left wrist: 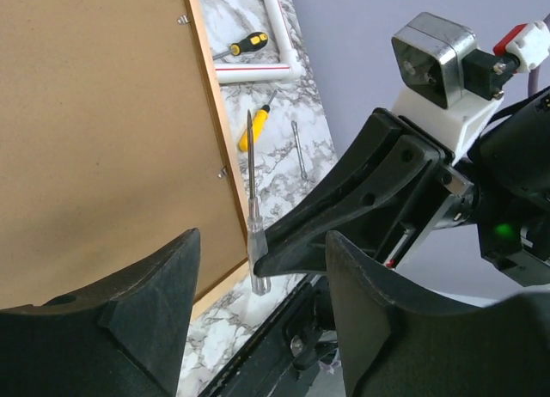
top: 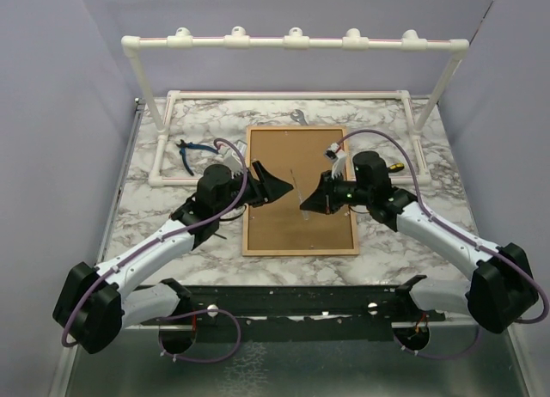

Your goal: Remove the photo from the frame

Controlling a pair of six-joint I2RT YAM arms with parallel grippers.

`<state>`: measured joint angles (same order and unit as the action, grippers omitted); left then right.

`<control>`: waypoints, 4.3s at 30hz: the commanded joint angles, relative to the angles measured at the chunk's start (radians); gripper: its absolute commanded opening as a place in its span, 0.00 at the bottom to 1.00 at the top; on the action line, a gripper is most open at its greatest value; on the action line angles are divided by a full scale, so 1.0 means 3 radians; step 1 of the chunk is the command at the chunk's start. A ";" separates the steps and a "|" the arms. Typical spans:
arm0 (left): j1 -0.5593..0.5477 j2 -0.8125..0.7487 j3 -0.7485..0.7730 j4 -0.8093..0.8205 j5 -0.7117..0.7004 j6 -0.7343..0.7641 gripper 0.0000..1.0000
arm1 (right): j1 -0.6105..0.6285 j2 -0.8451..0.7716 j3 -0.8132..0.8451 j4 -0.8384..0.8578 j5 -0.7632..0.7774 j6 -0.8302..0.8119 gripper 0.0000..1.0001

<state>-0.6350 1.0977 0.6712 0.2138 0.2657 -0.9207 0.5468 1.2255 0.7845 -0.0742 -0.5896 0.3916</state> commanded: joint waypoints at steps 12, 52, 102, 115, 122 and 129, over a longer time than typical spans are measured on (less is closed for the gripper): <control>-0.0026 0.0147 0.0134 0.0130 -0.0076 -0.0043 0.47 | 0.0247 0.0086 0.0212 -0.0124 0.0073 -0.0263 0.01; 0.0050 0.0283 0.0342 -0.0242 -0.0228 -0.0115 0.32 | 0.0442 0.0098 0.0235 -0.0333 0.0280 -0.0436 0.01; 0.0342 -0.0519 -0.0513 0.2158 -0.0714 -0.1307 0.00 | 0.0511 -0.0310 -0.0531 0.3082 0.1290 0.3153 0.86; 0.0327 -0.0501 -0.0599 0.2290 -0.0850 -0.1298 0.00 | 0.0717 -0.0043 -0.0318 0.3044 0.1414 0.3218 0.55; 0.0327 -0.0483 -0.0596 0.2304 -0.0860 -0.1313 0.00 | 0.0736 -0.0041 -0.0364 0.3008 0.1478 0.3314 0.37; 0.0327 -0.0486 -0.0611 0.2314 -0.0860 -0.1322 0.00 | 0.0744 -0.0023 -0.0347 0.2970 0.1476 0.3355 0.32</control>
<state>-0.5323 0.9550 0.5018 0.8742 0.0280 -1.3128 0.7601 1.2064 0.6662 0.8162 -0.1719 1.3872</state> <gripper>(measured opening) 0.008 0.315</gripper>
